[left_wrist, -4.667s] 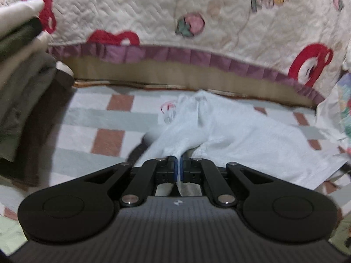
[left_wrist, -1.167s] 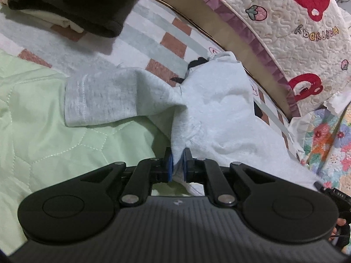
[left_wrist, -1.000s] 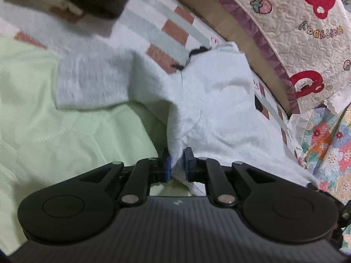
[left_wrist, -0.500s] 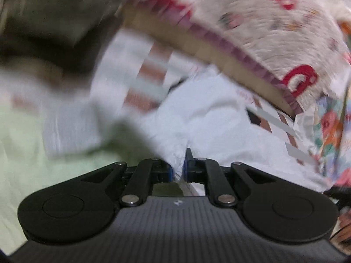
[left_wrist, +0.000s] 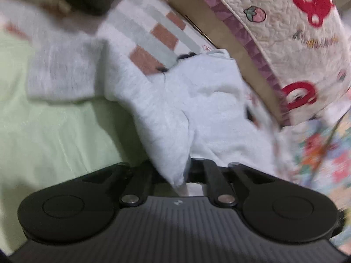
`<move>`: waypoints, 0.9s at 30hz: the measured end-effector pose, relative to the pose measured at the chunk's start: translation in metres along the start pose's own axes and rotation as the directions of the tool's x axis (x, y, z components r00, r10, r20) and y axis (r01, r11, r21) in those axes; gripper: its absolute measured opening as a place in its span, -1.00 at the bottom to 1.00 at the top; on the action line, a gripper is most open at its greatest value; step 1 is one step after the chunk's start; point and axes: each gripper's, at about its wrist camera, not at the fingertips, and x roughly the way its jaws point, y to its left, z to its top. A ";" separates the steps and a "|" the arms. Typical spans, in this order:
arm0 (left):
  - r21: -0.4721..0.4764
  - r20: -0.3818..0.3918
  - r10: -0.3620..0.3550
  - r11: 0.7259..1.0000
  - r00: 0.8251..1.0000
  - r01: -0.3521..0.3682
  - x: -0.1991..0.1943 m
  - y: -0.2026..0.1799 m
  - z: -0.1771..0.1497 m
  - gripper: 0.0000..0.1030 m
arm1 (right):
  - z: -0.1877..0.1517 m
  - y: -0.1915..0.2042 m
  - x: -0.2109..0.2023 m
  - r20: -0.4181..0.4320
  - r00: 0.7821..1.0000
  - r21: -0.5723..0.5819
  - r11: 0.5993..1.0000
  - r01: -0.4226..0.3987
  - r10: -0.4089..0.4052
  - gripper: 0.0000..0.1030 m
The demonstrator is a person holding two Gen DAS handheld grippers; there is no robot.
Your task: Fold clothes
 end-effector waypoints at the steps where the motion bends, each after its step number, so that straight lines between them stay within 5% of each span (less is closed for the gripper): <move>1: 0.077 0.061 -0.001 0.997 0.998 -0.003 -0.008 -0.013 0.005 -0.92 | 0.005 -0.001 0.002 0.008 1.000 -0.023 1.000 -0.009 0.009 -0.82; 5: 0.157 0.165 -0.068 0.987 0.984 0.042 -0.024 -0.076 0.084 -0.92 | 0.072 0.032 0.011 0.040 0.998 -0.060 0.997 -0.051 0.054 -0.82; 8: 0.275 0.311 -0.110 0.961 0.944 0.022 -0.049 -0.141 0.172 -0.92 | 0.136 0.141 -0.001 0.162 0.979 -0.322 0.944 -0.065 0.123 -0.83; 9: 0.304 0.371 -0.140 0.952 0.918 0.023 -0.064 -0.163 0.197 -0.92 | 0.153 0.183 -0.015 0.219 0.960 -0.405 0.911 -0.074 0.175 -0.83; 10: 0.325 0.448 -0.196 0.945 0.873 0.045 -0.089 -0.185 0.216 -0.92 | 0.165 0.217 -0.033 0.266 0.928 -0.449 0.886 -0.120 0.260 -0.83; 12: 0.406 0.571 -0.313 0.911 0.759 0.071 -0.142 -0.221 0.232 -0.92 | 0.176 0.268 -0.078 0.353 0.832 -0.533 0.823 -0.197 0.428 -0.84; 13: 0.429 0.587 -0.352 0.899 0.729 0.089 -0.161 -0.230 0.233 -0.91 | 0.175 0.287 -0.099 0.392 0.786 -0.577 0.793 -0.194 0.477 -0.84; 15: 0.460 0.589 -0.414 0.878 0.694 0.133 -0.194 -0.241 0.231 -0.91 | 0.164 0.297 -0.130 0.435 0.745 -0.617 0.770 -0.162 0.505 -0.84; 16: 0.453 0.564 -0.405 0.881 0.720 0.140 -0.191 -0.234 0.222 -0.90 | 0.157 0.292 -0.139 0.442 0.744 -0.618 0.771 -0.154 0.502 -0.85; 19: 0.406 0.446 -0.329 0.903 0.832 0.140 -0.162 -0.199 0.186 -0.90 | 0.129 0.252 -0.150 0.430 0.783 -0.584 0.800 -0.138 0.449 -0.85; 22: 0.359 0.310 -0.249 0.924 0.918 0.129 -0.133 -0.164 0.149 -0.90 | 0.088 0.191 -0.133 0.354 0.885 -0.504 0.859 -0.091 0.302 -0.85; 25: 0.314 0.160 -0.167 0.943 0.973 0.110 -0.103 -0.128 0.113 -0.90 | 0.052 0.128 -0.097 0.229 0.971 -0.400 0.916 0.024 0.074 -0.85; 27: 0.268 0.050 -0.073 0.962 0.996 0.057 -0.066 -0.099 0.093 -0.90 | 0.036 0.088 -0.060 0.122 0.990 -0.314 0.943 0.109 -0.074 -0.85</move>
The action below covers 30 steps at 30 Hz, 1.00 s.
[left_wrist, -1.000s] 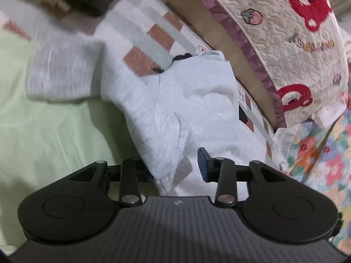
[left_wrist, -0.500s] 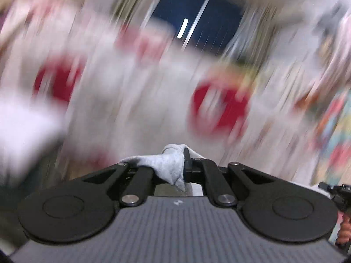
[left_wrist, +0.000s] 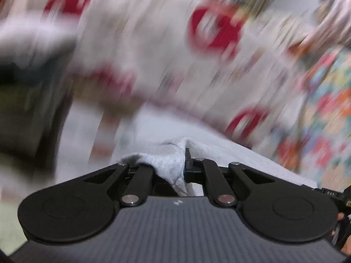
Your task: Fold clothes
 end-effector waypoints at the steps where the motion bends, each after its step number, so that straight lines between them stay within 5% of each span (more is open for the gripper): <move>1: 0.006 0.005 0.010 1.000 1.000 -0.010 0.005 0.001 0.002 -0.90 | -0.007 -0.012 0.021 -0.055 0.998 0.041 0.999 0.031 -0.029 -0.85; 3: 0.038 0.072 0.011 0.999 0.997 -0.014 0.003 -0.008 0.019 -0.91 | -0.022 -0.035 0.062 -0.168 0.982 0.118 0.988 0.101 -0.080 -0.85; 6: 0.086 0.171 0.008 0.996 0.985 -0.023 0.001 -0.021 0.044 -0.91 | -0.008 -0.030 0.103 -0.175 0.974 0.065 0.985 0.157 -0.144 -0.85; 10: 0.148 0.300 -0.003 0.988 0.954 -0.043 -0.002 -0.037 0.078 -0.91 | 0.066 0.030 0.090 0.084 0.992 -0.097 0.990 0.102 -0.094 -0.85; 13: 0.192 0.393 -0.018 0.979 0.919 -0.063 -0.004 -0.050 0.103 -0.91 | 0.122 0.095 0.029 0.343 0.939 -0.286 0.956 0.069 0.035 -0.86; 16: 0.250 0.438 -0.075 0.967 0.896 -0.041 -0.033 -0.061 0.115 -0.89 | 0.127 0.126 -0.031 0.450 0.885 -0.379 0.923 0.069 0.119 -0.86; 18: 0.255 0.377 -0.095 0.967 0.921 -0.005 -0.045 -0.052 0.097 -0.89 | 0.108 0.114 -0.055 0.417 0.901 -0.358 0.933 0.042 0.119 -0.86; 21: 0.256 0.256 -0.084 0.967 0.963 0.017 -0.052 -0.033 0.055 -0.89 | 0.057 0.076 -0.055 0.284 0.958 -0.260 0.965 0.027 0.049 -0.86; 24: 0.284 0.101 0.060 0.955 0.993 -0.087 -0.037 -0.010 -0.013 -0.89 | -0.007 0.031 -0.036 0.074 0.993 -0.163 0.982 0.100 -0.089 -0.86; 27: 0.226 0.053 0.100 0.968 0.994 -0.110 -0.028 0.005 -0.031 -0.89 | -0.057 -0.009 -0.002 -0.128 0.973 -0.044 0.981 0.188 -0.192 -0.85; 30: 0.167 0.014 0.132 0.977 0.991 -0.132 -0.020 0.020 -0.045 -0.89 | -0.070 -0.017 0.019 -0.192 0.951 -0.027 0.970 0.243 -0.244 -0.86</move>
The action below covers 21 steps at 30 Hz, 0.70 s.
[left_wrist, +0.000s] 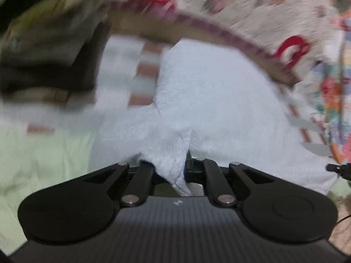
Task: Fold clothes
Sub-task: 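Lower the grey sweatshirt onto the sheet and open both tools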
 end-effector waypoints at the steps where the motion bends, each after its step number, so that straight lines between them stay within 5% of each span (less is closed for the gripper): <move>1: -0.020 -0.015 0.007 1.000 1.000 -0.008 0.003 0.004 -0.005 -0.89 | 0.003 0.006 -0.002 0.009 1.000 -0.025 1.000 0.001 -0.001 -0.86; 5: -0.098 -0.076 0.034 0.994 0.997 -0.042 0.016 0.018 -0.027 -0.89 | 0.012 0.023 -0.019 0.048 0.999 -0.111 0.994 -0.011 0.016 -0.86; 9: -0.173 -0.138 0.056 0.982 0.989 -0.080 0.029 0.033 -0.048 -0.87 | -0.004 0.009 -0.024 -0.001 1.000 -0.061 0.998 -0.026 0.026 -0.86; 13: -0.217 -0.325 0.119 0.956 0.938 -0.197 0.070 0.051 -0.089 -0.84 | -0.024 0.004 0.013 -0.132 0.990 -0.041 0.998 0.046 -0.051 -0.86; 16: -0.209 -0.282 0.166 0.951 0.945 -0.229 0.064 0.050 -0.088 -0.75 | -0.023 0.012 0.008 -0.106 0.993 -0.100 0.994 0.042 -0.053 -0.86; 21: -0.191 -0.171 0.266 0.936 0.949 -0.297 0.037 0.053 -0.071 -0.74 | -0.020 -0.011 0.012 -0.130 0.991 0.040 0.999 -0.025 0.030 -0.78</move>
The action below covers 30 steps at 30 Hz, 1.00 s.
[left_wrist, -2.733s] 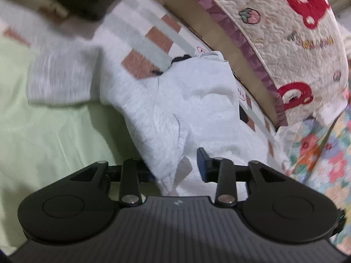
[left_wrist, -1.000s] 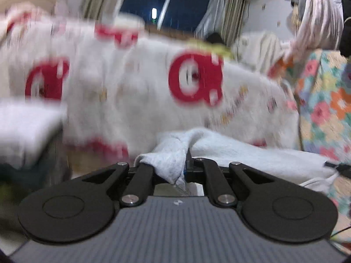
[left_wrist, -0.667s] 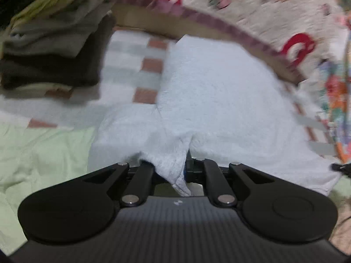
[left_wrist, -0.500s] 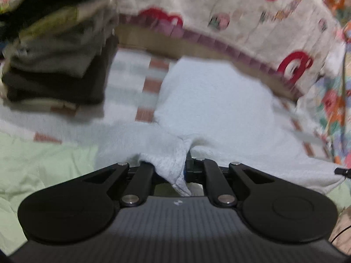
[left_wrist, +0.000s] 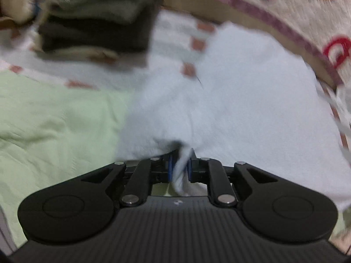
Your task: Fold clothes
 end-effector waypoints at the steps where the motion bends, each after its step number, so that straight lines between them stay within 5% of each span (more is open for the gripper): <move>1: 0.009 0.016 -0.001 1.000 1.000 0.001 -0.004 0.000 0.003 -0.74 | 0.001 -0.007 0.001 -0.006 1.000 0.044 0.999 -0.023 0.023 -0.67; 3: 0.035 0.038 -0.017 0.999 0.999 0.015 -0.012 0.000 0.010 -0.74 | 0.003 -0.020 0.004 -0.015 0.997 0.141 0.988 -0.069 0.072 -0.61; 6: 0.125 0.082 -0.068 0.990 0.994 0.057 -0.023 -0.015 0.019 -0.74 | 0.006 -0.034 0.008 -0.011 0.994 0.251 0.962 -0.103 0.110 0.00; 9: 0.271 0.167 -0.162 0.956 0.973 0.113 -0.027 -0.057 0.023 -0.65 | 0.012 -0.046 0.018 0.015 0.993 0.380 0.918 -0.113 0.115 0.07; 11: 0.356 0.148 -0.244 0.917 0.958 0.179 -0.021 -0.090 0.027 -0.61 | 0.016 -0.045 0.022 0.079 0.990 0.424 0.894 -0.143 0.121 -0.19; 12: 0.393 0.125 -0.275 0.896 0.953 0.207 -0.019 -0.107 0.029 -0.61 | 0.017 -0.039 0.020 0.120 0.987 0.410 0.900 -0.147 0.107 -0.76; 14: 0.451 0.075 -0.353 0.846 0.933 0.284 -0.017 -0.141 0.036 -0.60 | 0.018 -0.010 0.012 0.197 0.979 0.268 0.958 -0.106 0.053 -0.81; 16: 0.480 0.028 -0.437 0.795 0.899 0.371 -0.016 -0.165 0.038 -0.45 | 0.012 0.039 0.004 0.275 0.961 -0.023 1.000 0.010 -0.003 -0.82; 18: 0.499 -0.015 -0.495 0.749 0.869 0.436 -0.014 -0.185 0.035 -0.40 | -0.004 0.087 0.011 0.281 0.959 -0.314 0.947 0.066 0.026 -0.82; 19: 0.507 -0.031 -0.505 0.736 0.862 0.449 -0.013 -0.191 0.031 -0.39 | -0.012 0.103 0.020 0.210 0.975 -0.416 0.909 0.023 0.071 -0.81; 21: 0.532 -0.061 -0.478 0.728 0.876 0.434 -0.006 -0.200 0.020 -0.39 | -0.032 0.124 0.044 0.043 0.994 -0.537 0.842 -0.059 0.097 -0.68; 23: 0.527 -0.095 -0.462 0.728 0.882 0.438 0.001 -0.198 0.012 -0.39 | -0.044 0.129 0.060 -0.047 0.996 -0.566 0.820 -0.091 0.078 -0.64; 26: 0.455 -0.162 -0.475 0.741 0.865 0.493 0.015 -0.190 0.008 -0.35 | -0.037 0.117 0.061 -0.082 0.991 -0.480 0.867 -0.131 0.105 -0.51; 27: 0.448 -0.171 -0.461 0.751 0.871 0.485 0.019 -0.190 0.006 -0.35 | -0.029 0.109 0.055 -0.081 0.987 -0.414 0.896 -0.163 0.142 -0.34; 30: 0.509 -0.161 -0.342 0.775 0.926 0.375 0.030 -0.198 -0.001 -0.35 | -0.008 0.077 0.040 -0.068 0.964 -0.163 0.951 -0.265 0.257 -0.10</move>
